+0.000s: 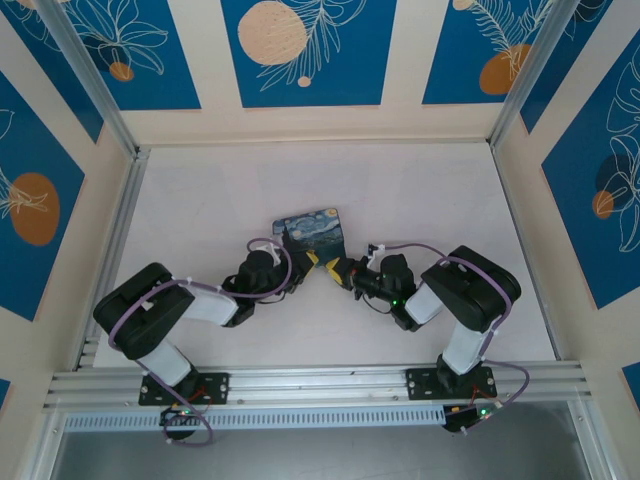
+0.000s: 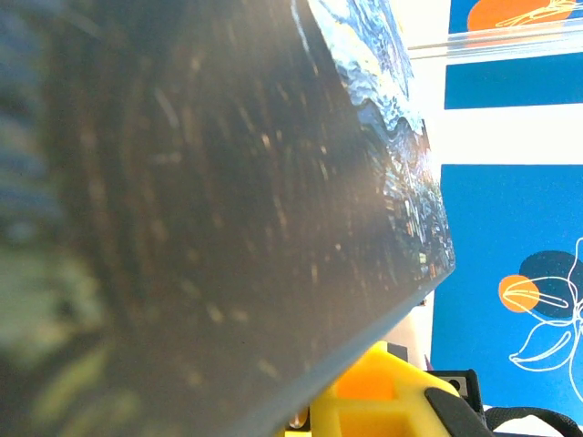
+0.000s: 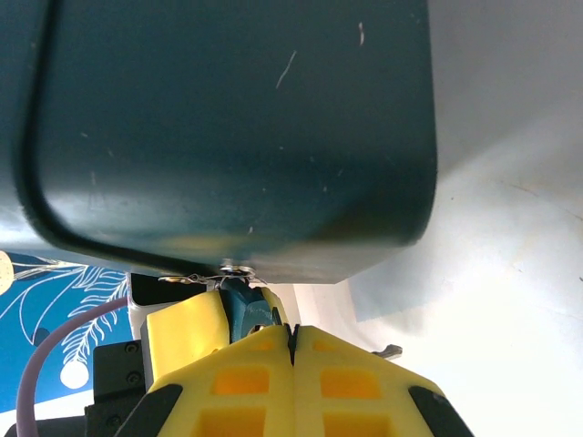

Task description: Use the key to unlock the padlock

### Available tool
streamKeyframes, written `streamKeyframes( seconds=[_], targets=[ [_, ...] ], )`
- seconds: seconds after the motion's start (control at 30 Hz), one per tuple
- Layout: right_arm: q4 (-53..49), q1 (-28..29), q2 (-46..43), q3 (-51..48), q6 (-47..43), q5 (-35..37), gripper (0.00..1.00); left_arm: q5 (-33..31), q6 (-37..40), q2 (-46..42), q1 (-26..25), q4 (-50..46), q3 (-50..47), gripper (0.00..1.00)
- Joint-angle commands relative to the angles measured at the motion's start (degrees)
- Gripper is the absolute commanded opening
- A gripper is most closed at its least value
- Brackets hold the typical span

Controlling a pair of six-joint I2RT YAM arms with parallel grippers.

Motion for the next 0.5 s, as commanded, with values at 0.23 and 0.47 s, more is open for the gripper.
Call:
streamKeyframes(
  seconds=[0.23, 0.47],
  targets=[
    [2.99, 1.06, -0.25, -1.05, 0.41, 2.13, 0.0, -0.59, 0.33, -1.72, 0.36, 0.73, -0.76, 0.0],
    [0.92, 1.25, -2.45, -4.8, -0.88, 3.58, 0.0, 0.27, -0.41, -3.43, 0.42, -1.87, 0.28, 0.0]
  ],
)
